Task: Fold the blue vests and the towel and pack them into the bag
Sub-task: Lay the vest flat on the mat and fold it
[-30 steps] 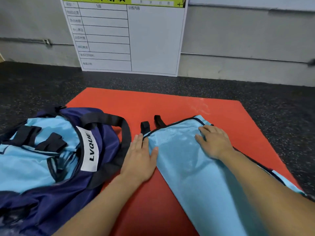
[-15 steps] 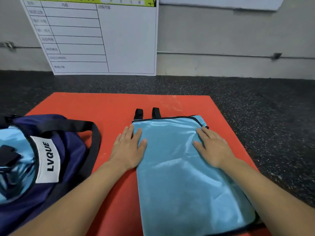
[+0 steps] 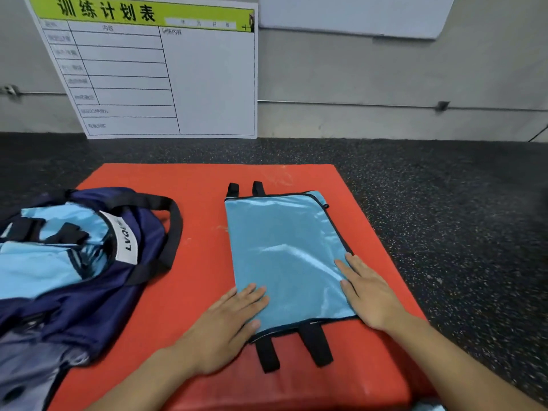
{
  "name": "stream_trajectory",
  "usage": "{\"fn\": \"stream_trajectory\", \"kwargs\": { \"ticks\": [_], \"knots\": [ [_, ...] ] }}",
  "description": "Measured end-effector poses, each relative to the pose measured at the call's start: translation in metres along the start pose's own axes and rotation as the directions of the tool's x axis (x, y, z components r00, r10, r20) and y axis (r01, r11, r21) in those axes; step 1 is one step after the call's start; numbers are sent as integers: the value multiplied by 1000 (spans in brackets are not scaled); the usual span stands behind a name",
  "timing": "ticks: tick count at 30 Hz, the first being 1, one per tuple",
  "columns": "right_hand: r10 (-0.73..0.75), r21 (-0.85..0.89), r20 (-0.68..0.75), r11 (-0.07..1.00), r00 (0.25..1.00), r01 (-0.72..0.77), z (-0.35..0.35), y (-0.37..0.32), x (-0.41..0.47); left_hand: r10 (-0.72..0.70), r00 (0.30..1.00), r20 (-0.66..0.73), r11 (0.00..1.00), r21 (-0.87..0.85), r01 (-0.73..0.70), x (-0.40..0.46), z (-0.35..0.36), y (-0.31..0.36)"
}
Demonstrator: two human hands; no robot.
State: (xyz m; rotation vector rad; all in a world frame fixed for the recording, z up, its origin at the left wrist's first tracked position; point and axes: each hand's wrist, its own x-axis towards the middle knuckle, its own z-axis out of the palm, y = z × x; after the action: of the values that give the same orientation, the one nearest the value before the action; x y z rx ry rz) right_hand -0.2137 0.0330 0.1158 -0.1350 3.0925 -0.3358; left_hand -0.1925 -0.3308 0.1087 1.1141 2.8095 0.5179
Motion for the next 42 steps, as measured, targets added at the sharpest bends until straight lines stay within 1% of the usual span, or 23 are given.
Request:
{"fn": "stream_trajectory", "kwargs": {
  "ticks": [6,9,12,15,21,26,29,32,34,35,36,38,40,42],
  "knots": [
    [-17,-15,25,1000,1000,18,2,-7,-44,14,999,45,987,-161,-7,-45,2,14],
    [-41,6,72,999,997,40,-2,-9,-65,9,999,33,975,-224,-1,-58,4,20],
    [-146,141,101,981,984,131,-8,-4,-89,-19,999,-45,966,-258,7,-62,2,28],
    [-225,256,83,946,971,198,-13,7,-114,-60,992,-107,961,-276,28,-58,0,33],
    [-242,396,33,894,970,210,-14,20,-123,-71,990,-121,953,-301,31,-65,1,28],
    [-227,359,-64,903,972,235,-8,14,-127,-101,988,-113,942,-331,58,-82,-13,39],
    [-270,320,-69,906,960,278,-12,7,-129,-96,994,-45,929,-363,73,-89,-25,49],
    [-350,248,-29,905,936,346,-18,-1,-132,-72,994,80,896,-432,100,-94,-43,55],
    [-383,202,55,909,922,366,-27,-9,-135,-63,992,109,886,-451,106,-98,-54,55],
    [-381,207,101,911,919,355,-31,-12,-137,-73,990,121,873,-473,122,-100,-59,53],
    [-375,242,152,911,915,333,-36,-15,-138,-78,989,123,856,-501,130,-102,-62,51],
    [-365,419,251,876,896,239,-48,-21,-138,-96,990,104,800,-584,139,-104,-69,47],
    [-386,646,317,757,866,101,-62,-27,-133,-127,990,57,725,-676,132,-103,-76,43],
    [-397,795,307,607,865,-4,-75,-35,-124,-221,975,-1,632,-761,143,-96,-83,42]
  ]
}}
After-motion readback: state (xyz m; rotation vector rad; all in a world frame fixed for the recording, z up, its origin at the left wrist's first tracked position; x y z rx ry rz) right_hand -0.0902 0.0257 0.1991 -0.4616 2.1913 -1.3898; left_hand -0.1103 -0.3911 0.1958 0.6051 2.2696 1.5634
